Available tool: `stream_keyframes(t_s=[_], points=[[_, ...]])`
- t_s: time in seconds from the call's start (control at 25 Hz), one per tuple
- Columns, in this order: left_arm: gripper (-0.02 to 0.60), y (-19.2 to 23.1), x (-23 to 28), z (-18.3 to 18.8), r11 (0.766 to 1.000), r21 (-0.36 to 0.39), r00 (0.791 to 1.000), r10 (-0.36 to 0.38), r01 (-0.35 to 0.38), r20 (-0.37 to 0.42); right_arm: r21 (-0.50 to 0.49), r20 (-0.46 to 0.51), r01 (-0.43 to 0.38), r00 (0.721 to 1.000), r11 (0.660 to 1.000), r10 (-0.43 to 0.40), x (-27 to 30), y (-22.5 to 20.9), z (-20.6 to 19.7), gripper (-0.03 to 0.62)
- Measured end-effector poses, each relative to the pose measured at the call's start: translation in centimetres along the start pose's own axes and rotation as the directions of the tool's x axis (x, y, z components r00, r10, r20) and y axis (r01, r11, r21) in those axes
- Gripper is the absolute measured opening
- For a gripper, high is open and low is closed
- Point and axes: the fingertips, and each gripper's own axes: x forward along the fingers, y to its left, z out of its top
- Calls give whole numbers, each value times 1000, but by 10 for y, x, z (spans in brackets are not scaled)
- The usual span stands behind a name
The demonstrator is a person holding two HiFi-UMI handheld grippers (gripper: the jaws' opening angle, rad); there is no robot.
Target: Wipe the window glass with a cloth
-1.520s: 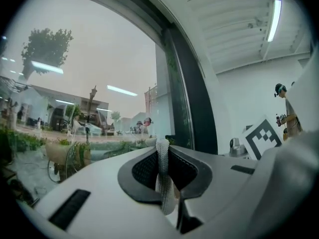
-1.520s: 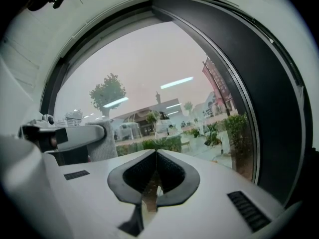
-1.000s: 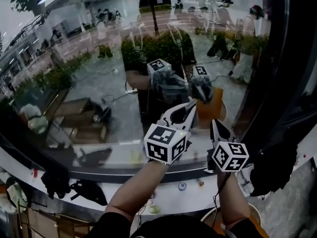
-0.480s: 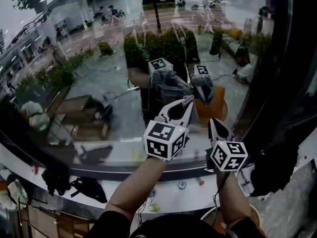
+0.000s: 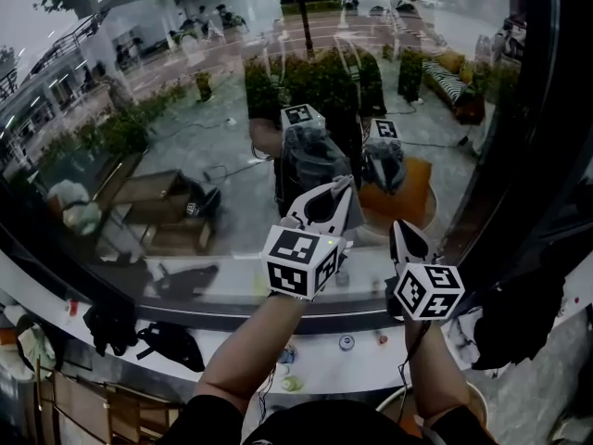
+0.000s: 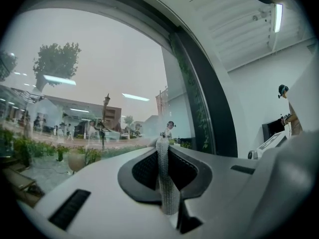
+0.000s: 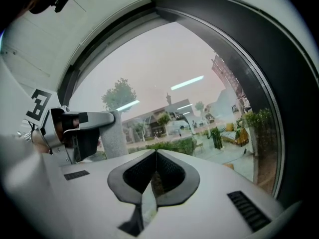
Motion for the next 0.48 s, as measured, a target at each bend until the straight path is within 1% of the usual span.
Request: stream_keyframes(t_s=[0.2, 0.48], points=[[31, 26, -24, -3, 998, 14, 998, 59, -58, -13, 2, 6, -32, 999, 999, 32, 5, 22, 2, 29], [31, 68, -59, -6, 989, 15, 989, 147, -147, -20, -13, 8, -88, 996, 996, 88, 16, 58, 3, 29]])
